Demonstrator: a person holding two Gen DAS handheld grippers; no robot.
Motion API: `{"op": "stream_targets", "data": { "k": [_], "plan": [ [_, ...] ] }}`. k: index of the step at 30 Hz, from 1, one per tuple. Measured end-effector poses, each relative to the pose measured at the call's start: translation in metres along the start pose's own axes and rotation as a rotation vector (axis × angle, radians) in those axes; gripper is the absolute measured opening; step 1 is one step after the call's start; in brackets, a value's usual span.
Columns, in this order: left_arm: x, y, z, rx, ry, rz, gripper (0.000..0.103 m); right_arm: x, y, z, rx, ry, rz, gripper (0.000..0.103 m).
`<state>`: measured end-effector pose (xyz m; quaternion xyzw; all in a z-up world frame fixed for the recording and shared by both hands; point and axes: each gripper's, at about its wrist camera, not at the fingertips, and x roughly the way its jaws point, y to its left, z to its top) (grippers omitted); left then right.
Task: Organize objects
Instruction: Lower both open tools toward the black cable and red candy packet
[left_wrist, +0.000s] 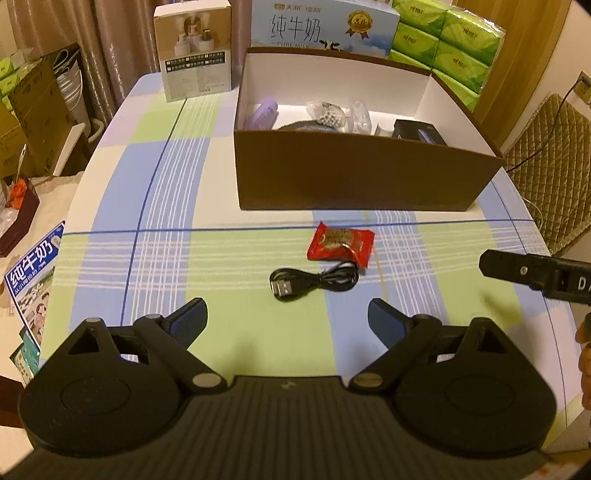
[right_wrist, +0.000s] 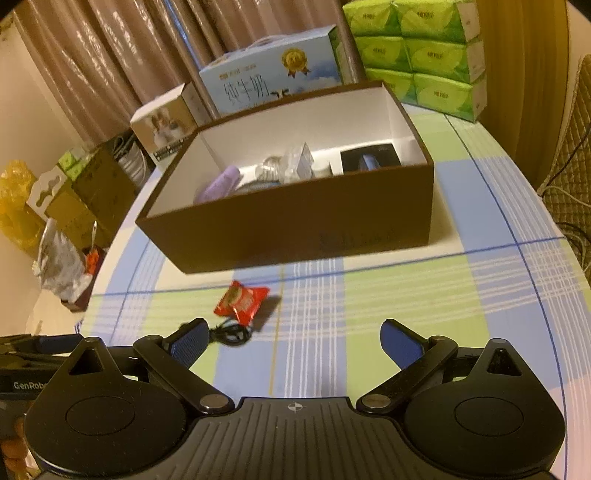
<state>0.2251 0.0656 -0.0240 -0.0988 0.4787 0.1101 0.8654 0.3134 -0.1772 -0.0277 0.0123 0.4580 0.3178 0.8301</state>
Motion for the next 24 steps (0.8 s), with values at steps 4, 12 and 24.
{"op": "stream_targets", "data": {
  "k": [4, 12, 24],
  "plan": [
    [0.002, -0.001, -0.003, 0.002, 0.010, 0.008, 0.093, 0.002, -0.001, -0.007, -0.001, 0.018, -0.011, 0.097],
    [0.006, -0.006, -0.006, 0.006, 0.018, 0.001, 0.093, 0.009, -0.003, -0.015, -0.007, 0.050, -0.027, 0.097],
    [0.019, -0.007, -0.005, 0.008, 0.046, 0.002, 0.093, 0.021, -0.002, -0.015, -0.013, 0.074, -0.020, 0.097]
  ]
}}
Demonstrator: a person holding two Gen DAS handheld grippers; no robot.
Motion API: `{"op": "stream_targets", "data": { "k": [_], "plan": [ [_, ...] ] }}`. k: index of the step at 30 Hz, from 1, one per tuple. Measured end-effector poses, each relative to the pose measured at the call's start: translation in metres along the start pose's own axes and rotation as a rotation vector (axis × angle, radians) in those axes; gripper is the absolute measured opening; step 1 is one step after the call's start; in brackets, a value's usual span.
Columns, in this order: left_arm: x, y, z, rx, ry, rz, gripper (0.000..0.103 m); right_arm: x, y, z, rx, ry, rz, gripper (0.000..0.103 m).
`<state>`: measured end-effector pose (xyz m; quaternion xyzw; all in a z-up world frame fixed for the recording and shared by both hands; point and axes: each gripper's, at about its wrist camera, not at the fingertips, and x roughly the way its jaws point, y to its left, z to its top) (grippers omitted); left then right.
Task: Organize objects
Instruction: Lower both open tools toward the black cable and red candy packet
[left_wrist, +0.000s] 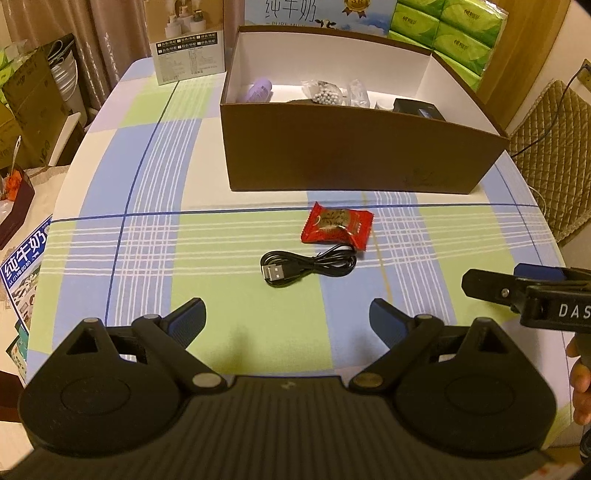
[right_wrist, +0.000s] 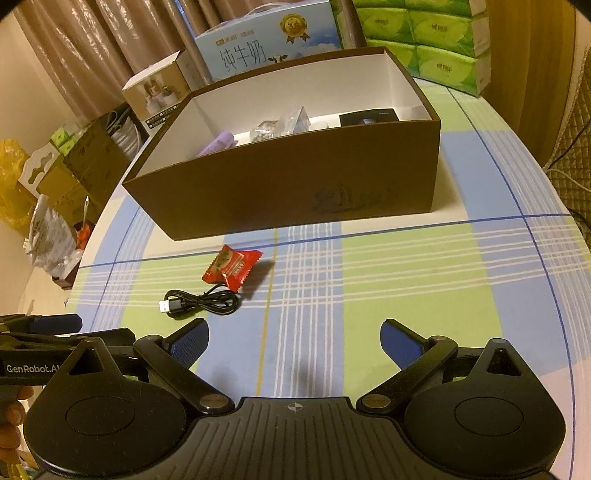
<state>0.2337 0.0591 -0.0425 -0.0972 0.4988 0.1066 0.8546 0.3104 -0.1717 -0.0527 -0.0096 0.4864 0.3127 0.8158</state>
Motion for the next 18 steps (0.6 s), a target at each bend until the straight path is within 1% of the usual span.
{"op": "stream_targets", "data": {
  "k": [11, 14, 18],
  "plan": [
    [0.022, 0.000, 0.001, -0.007, 0.029, 0.003, 0.093, 0.016, -0.009, 0.000, 0.020, 0.033, -0.018, 0.097],
    [0.033, 0.001, 0.000, -0.019, 0.022, 0.004, 0.093, 0.022, -0.014, 0.000, 0.036, 0.046, -0.029, 0.097],
    [0.052, 0.001, -0.002, -0.049, 0.033, 0.003, 0.093, 0.031, -0.022, 0.001, 0.053, 0.061, -0.049, 0.097]
  ]
}}
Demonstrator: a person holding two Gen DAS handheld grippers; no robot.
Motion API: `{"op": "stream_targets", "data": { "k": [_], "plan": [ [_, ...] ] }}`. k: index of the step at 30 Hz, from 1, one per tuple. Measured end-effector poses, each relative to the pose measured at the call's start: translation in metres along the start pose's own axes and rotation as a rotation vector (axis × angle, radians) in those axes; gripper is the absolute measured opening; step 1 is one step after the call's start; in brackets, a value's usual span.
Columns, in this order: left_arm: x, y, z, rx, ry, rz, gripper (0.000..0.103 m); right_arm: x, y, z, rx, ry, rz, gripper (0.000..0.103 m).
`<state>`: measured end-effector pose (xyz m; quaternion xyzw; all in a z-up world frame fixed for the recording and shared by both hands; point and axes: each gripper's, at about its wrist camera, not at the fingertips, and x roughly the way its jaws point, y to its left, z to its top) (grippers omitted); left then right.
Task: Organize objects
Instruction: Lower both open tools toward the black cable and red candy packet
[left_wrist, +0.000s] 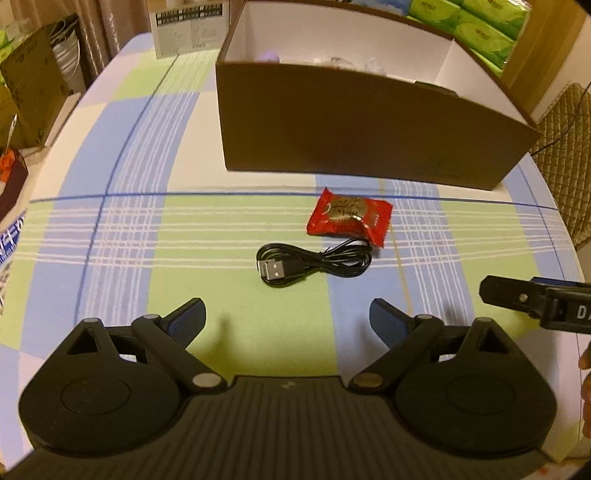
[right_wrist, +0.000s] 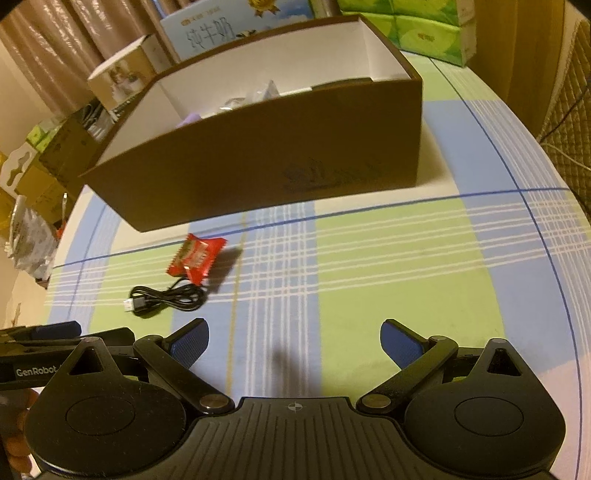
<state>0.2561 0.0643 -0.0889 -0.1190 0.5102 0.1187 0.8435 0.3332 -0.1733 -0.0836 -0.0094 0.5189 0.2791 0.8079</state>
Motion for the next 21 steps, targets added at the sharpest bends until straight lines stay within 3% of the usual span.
{"op": "stream_targets", "data": {
  "k": [8, 15, 21],
  "plan": [
    [0.032, -0.005, 0.008, -0.059, 0.021, -0.005, 0.099, 0.017, -0.012, 0.006, 0.035, 0.025, -0.034, 0.097],
    [0.060, -0.023, 0.017, -0.036, 0.043, 0.034, 0.099, 0.025, -0.017, 0.012, 0.061, 0.035, -0.046, 0.097],
    [0.067, -0.032, 0.023, -0.038, 0.012, 0.059, 0.102, 0.031, -0.018, 0.013, 0.067, 0.044, -0.058, 0.097]
  ]
}}
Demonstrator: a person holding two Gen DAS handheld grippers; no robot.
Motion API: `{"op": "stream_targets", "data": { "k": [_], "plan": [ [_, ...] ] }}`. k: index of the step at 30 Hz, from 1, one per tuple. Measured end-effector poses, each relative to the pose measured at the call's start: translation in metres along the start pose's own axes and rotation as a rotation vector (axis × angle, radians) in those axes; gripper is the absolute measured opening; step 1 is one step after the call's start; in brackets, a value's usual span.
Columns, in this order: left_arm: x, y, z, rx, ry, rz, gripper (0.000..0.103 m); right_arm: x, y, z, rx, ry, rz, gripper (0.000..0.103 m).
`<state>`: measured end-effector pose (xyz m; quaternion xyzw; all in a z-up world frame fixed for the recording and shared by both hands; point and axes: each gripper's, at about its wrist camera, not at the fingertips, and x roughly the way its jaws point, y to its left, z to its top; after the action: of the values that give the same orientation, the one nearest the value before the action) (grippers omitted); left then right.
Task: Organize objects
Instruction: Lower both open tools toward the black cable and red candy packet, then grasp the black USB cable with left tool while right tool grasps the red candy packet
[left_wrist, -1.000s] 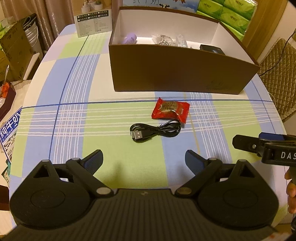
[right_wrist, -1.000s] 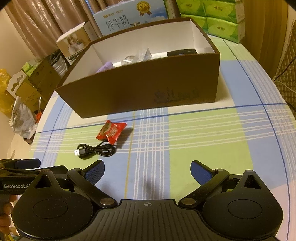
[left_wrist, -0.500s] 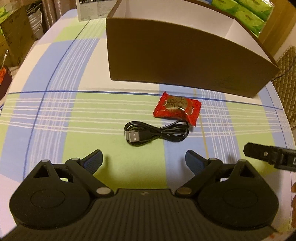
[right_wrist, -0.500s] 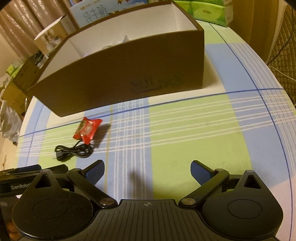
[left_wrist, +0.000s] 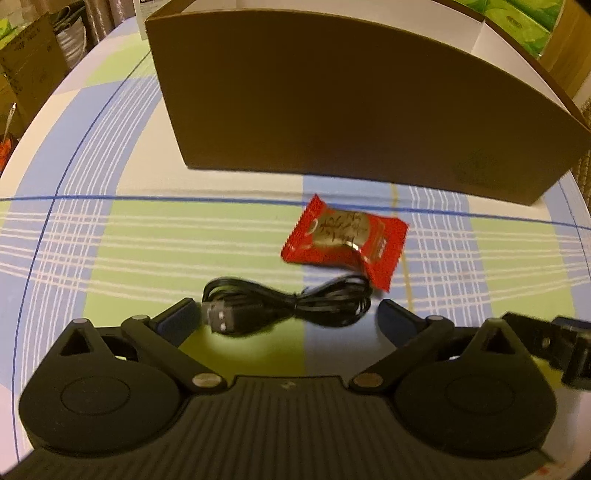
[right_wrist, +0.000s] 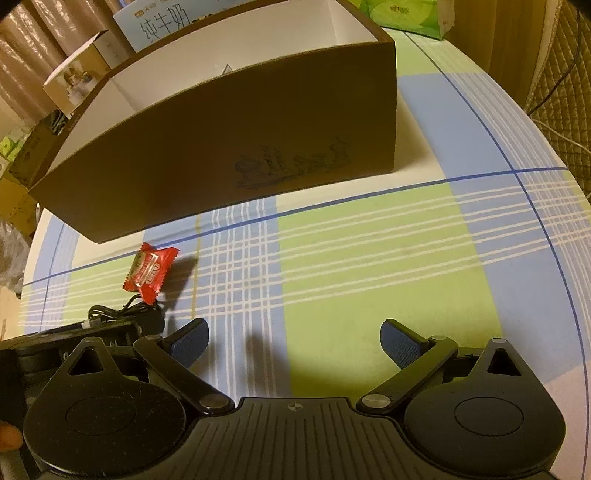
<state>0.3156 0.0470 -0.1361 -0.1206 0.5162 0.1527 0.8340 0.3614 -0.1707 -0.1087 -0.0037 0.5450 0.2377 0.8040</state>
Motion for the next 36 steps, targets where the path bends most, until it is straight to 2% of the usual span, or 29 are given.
{"op": "stream_targets", "data": {
  "k": [6, 14, 19, 23, 25, 26, 27, 32, 34, 36],
  "plan": [
    [0.000, 0.003, -0.001, 0.042, -0.038, 0.013, 0.094, 0.003, 0.002, 0.001, -0.007, 0.005, -0.009, 0.097],
    [-0.009, 0.040, -0.015, 0.054, -0.061, 0.023, 0.094, 0.009, 0.017, 0.002, -0.065, 0.006, 0.014, 0.097],
    [-0.015, 0.070, -0.022, 0.010, -0.062, 0.055, 0.094, 0.014, 0.041, 0.004, -0.172, -0.017, 0.061, 0.097],
    [-0.018, 0.094, -0.020, -0.034, -0.051, 0.076, 0.094, 0.018, 0.071, 0.009, -0.335, -0.067, 0.096, 0.096],
    [-0.019, 0.103, -0.019, -0.046, -0.047, 0.077, 0.094, 0.020, 0.088, 0.012, -0.438, -0.104, 0.121, 0.091],
    [-0.020, 0.105, -0.019, -0.048, -0.044, 0.081, 0.094, 0.022, 0.095, 0.012, -0.484, -0.108, 0.134, 0.082],
    [-0.020, 0.107, -0.019, -0.049, -0.043, 0.076, 0.094, 0.026, 0.103, 0.013, -0.533, -0.107, 0.142, 0.079],
    [-0.016, 0.107, -0.018, -0.034, -0.043, 0.074, 0.094, 0.049, 0.132, 0.012, -0.709, -0.104, 0.121, 0.076],
    [-0.016, 0.108, -0.017, -0.037, -0.043, 0.071, 0.094, 0.056, 0.138, 0.011, -0.745, -0.092, 0.120, 0.068],
    [-0.016, 0.108, -0.017, -0.029, -0.042, 0.068, 0.094, 0.060, 0.143, 0.009, -0.775, -0.077, 0.116, 0.054]
  ]
}}
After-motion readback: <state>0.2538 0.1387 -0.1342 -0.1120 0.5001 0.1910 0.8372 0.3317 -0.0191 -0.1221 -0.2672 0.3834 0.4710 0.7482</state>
